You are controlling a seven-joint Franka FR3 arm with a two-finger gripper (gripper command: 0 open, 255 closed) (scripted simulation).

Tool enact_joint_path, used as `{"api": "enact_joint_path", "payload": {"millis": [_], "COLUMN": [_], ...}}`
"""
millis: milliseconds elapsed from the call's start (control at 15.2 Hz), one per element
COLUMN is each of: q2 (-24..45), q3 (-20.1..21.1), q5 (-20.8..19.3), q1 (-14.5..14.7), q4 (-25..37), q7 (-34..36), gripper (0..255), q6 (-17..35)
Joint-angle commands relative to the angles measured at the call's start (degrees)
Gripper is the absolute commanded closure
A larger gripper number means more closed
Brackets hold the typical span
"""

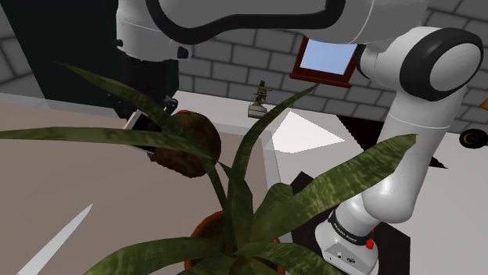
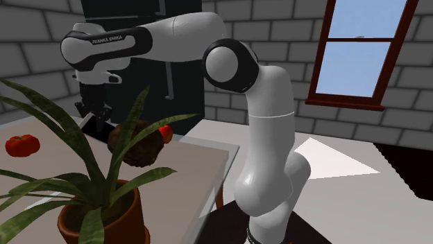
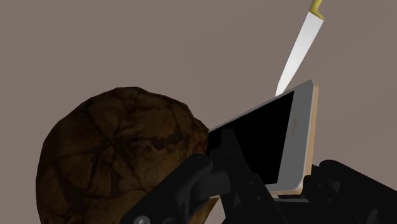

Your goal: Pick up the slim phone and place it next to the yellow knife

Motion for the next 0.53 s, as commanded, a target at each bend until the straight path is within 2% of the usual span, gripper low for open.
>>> {"api": "enact_joint_path", "payload": {"millis": [0, 462], "q2": [1.1, 1.2], "q3": [0.1, -0.1], "q5": [-0.8, -0.8], "q1": [0.6, 0.3], "q4": [0.3, -5.0], "q7": [0.6, 0.2], "gripper": [255, 255], "q6": [1.1, 6.4]}}
